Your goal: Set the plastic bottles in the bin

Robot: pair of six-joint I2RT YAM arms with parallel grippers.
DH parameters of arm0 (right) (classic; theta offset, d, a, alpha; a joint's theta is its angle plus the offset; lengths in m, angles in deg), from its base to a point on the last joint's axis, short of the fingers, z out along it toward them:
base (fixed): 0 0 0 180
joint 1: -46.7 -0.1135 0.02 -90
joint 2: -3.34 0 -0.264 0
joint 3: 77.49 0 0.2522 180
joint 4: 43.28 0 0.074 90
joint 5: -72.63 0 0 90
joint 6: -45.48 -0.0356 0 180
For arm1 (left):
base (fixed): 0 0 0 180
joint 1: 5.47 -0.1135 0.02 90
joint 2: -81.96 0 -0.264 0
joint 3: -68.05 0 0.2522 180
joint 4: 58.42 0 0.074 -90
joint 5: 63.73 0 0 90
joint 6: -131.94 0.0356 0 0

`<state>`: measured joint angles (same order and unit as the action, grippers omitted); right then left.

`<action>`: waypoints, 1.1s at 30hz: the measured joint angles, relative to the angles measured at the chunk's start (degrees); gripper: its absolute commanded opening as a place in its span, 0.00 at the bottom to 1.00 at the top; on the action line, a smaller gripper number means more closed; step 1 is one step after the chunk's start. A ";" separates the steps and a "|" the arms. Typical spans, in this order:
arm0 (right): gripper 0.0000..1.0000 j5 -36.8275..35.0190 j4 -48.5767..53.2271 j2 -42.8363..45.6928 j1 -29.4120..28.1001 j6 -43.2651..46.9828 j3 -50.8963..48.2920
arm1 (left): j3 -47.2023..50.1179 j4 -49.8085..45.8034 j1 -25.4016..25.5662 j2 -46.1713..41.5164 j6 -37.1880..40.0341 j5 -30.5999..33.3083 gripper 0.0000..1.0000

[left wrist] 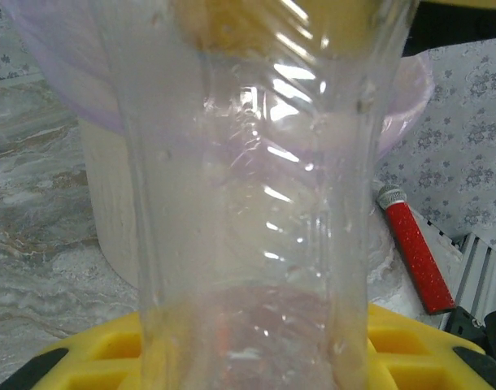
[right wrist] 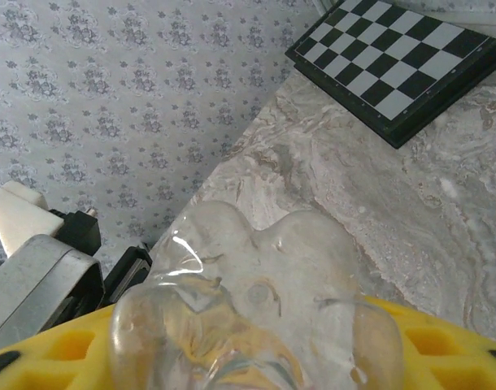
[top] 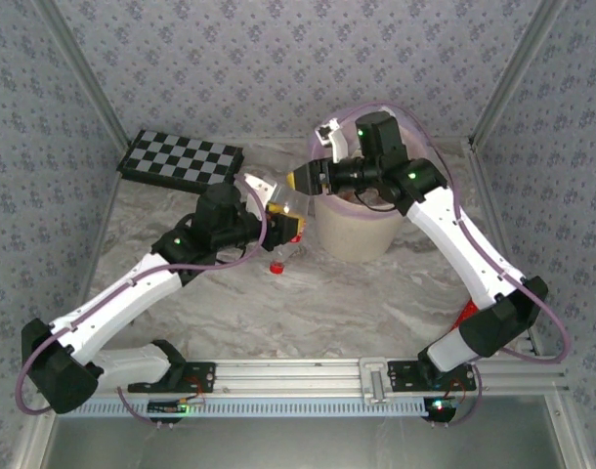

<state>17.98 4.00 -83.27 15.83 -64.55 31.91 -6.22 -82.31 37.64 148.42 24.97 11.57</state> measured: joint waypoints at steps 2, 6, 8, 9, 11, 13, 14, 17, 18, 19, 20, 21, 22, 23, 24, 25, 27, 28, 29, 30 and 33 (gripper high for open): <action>0.43 -0.35 0.44 0.20 0.31 -0.13 0.37 | 0.00 0.57 0.00 0.09 -0.26 0.39 0.84; 0.37 -1.70 1.01 1.09 3.87 -0.07 4.04 | -0.44 1.40 0.13 -0.59 -1.64 0.83 0.99; 0.35 -2.78 0.15 2.89 7.28 -0.11 5.90 | -0.44 1.33 0.13 -1.77 -2.23 2.45 0.99; 0.34 -3.43 -0.98 4.68 9.62 -0.22 6.25 | -0.44 1.36 0.13 -2.54 -2.73 3.45 0.99; 0.31 -4.70 -2.91 8.37 14.05 -0.90 6.27 | -0.44 1.38 0.11 -4.15 -3.76 5.22 0.99; 0.29 -6.51 -5.86 12.79 19.04 -1.95 5.99 | -0.44 1.38 0.11 -5.57 -4.83 6.78 0.99; 0.28 -7.37 -7.30 14.58 20.65 -2.21 5.55 | -0.44 1.36 0.11 -6.03 -5.27 7.26 0.99; 0.26 -9.57 -11.78 19.26 24.11 -2.78 3.32 | -0.44 1.29 0.11 -6.36 -6.12 8.52 0.99; 0.26 -9.97 -13.09 20.41 24.70 -2.93 2.23 | -0.44 1.22 0.09 -6.32 -6.47 8.90 0.99; 0.26 -10.25 -14.40 21.31 25.07 -2.93 1.14 | -0.44 1.11 0.00 -6.27 -6.67 9.33 0.99; 0.26 -10.43 -15.47 21.68 25.20 -2.93 0.17 | -0.44 1.11 0.00 -6.19 -6.97 9.66 0.99; 0.25 -10.58 -16.74 21.81 25.29 -2.93 -1.36 | -0.44 1.14 0.00 -6.01 -7.39 10.16 0.99; 0.25 -10.71 -17.53 21.73 25.27 -2.93 -2.97 | -0.44 1.11 0.00 -5.81 -7.87 10.58 0.99; 0.24 -10.80 -18.16 21.46 25.27 -2.93 -4.85 | -0.44 1.11 -0.02 -5.51 -8.31 11.04 0.99; 0.24 -10.99 -18.67 21.31 25.29 -2.91 -6.93 | -0.44 1.11 -0.13 -5.14 -8.76 11.45 0.99; 0.24 -11.26 -19.19 20.94 25.29 -2.93 -9.20 | -0.44 1.11 -0.31 -4.72 -9.29 11.72 0.99; 0.24 -11.74 -19.82 19.50 25.27 -3.13 -13.51 | -0.44 1.14 -0.42 -3.78 -10.01 12.24 0.99; 0.24 -12.00 -20.06 18.93 25.16 -3.39 -15.54 | -0.48 1.14 -0.59 -3.30 -10.40 12.48 0.99; 0.24 -12.61 -20.70 18.43 24.96 -3.87 -17.84 | -0.55 1.14 -0.74 -2.78 -10.75 12.68 0.99; 0.23 -13.40 -22.93 18.29 24.87 -4.39 -19.21 | -0.72 1.14 -0.81 -2.12 -11.04 12.70 0.99; 0.23 -14.99 -24.68 19.37 22.43 -4.33 -22.18 | -1.62 1.18 -1.22 -0.28 -11.87 12.85 0.99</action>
<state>2.99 -20.68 -63.90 38.25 -68.88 9.72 -7.84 -81.13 36.42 148.14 13.10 24.42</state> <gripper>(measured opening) 0.480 0.989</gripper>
